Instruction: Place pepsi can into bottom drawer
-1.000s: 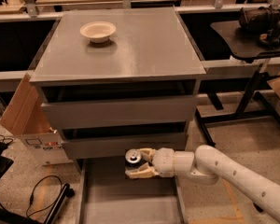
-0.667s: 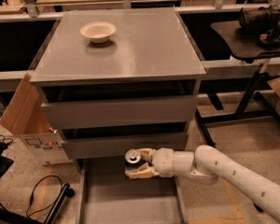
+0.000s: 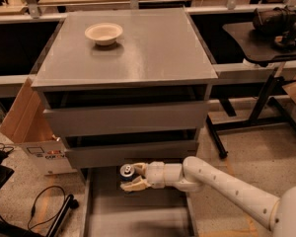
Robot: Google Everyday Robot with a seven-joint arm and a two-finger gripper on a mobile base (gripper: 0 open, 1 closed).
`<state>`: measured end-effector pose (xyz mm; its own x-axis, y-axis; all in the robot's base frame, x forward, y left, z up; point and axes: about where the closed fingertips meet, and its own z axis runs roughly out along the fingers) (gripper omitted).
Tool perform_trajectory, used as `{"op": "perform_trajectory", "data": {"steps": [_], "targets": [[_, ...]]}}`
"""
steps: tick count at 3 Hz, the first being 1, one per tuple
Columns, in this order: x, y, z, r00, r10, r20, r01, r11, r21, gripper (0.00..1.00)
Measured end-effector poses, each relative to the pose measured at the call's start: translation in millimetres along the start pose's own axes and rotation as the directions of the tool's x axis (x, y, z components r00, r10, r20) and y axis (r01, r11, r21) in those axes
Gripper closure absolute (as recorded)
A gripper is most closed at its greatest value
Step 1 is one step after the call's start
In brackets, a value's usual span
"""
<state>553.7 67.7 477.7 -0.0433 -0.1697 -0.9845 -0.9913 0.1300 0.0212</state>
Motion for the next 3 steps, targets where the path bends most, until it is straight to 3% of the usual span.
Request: {"op": "perform_trajectory", "data": {"steps": [2,3], "targets": [[108.5,-37.4,72.5,1.0,-0.016,0.0,0.016,0.9963,-0.084,1.0],[147.3,-42.9,95.6,1.0,0.005,0.012,-0.004,0.9948,-0.102,1.0]]}}
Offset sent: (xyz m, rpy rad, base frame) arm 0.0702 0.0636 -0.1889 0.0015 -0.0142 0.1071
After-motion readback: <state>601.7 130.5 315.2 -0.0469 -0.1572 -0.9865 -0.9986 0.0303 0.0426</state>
